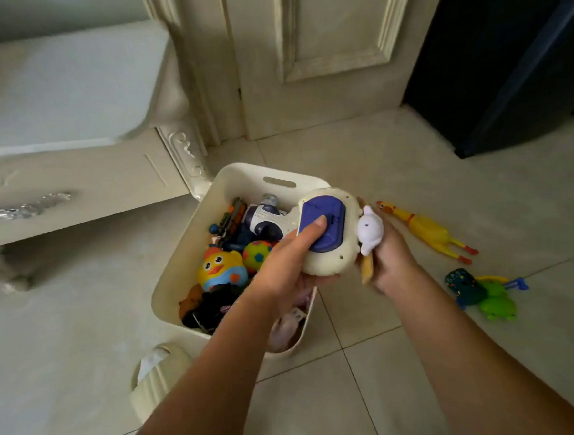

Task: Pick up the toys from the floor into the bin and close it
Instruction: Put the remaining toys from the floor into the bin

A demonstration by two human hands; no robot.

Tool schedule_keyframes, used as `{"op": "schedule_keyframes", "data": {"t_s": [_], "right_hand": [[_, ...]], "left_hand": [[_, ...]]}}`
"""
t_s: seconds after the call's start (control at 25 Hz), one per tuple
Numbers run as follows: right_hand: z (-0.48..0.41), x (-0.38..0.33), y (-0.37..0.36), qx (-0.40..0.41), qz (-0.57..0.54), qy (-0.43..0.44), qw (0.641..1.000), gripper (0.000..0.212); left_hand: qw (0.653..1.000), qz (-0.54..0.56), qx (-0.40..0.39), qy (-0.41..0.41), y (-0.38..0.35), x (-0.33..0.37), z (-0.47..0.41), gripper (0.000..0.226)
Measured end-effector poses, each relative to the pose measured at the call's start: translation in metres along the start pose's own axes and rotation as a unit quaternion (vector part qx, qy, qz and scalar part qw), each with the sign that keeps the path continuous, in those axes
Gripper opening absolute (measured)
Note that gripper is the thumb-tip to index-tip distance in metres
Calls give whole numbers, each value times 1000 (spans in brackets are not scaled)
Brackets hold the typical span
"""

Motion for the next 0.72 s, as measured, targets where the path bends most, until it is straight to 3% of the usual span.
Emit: {"op": "schedule_keyframes", "data": {"t_s": [0.08,0.2,0.32,0.4,0.52,0.64,0.72], "right_hand": [[-7,3,-28,-4,11,9,1000,17],[-20,12,-63,22,116,8,993,21],[-34,22,-73,31,273,6,962,53],[-56,27,-81,56,467,68,880,69],[-88,35,-88,84,617,128,772,78],[-103,54,-85,56,762,107,636,69],[-105,71,-79,34,807,92,582,62]], "left_hand": [[998,21,62,-7,37,15,1,32],[984,29,173,-36,94,25,-6,35],[961,-67,257,-73,134,26,-24,49],[939,-149,299,-85,146,28,-40,52],[901,-285,312,-98,145,36,-62,56],[811,-470,327,-119,146,44,-82,68],[748,-538,351,-167,149,51,-91,66]]}}
Point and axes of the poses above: each hand's wrist, its own z-axis away from the middle knuckle, its own y-axis out of the back of the hand, x = y × z, the point moved 1 cm from there along -z, towards the middle knuckle, and after that the axes turned 2 degrees about x, right-handed, at the moved point
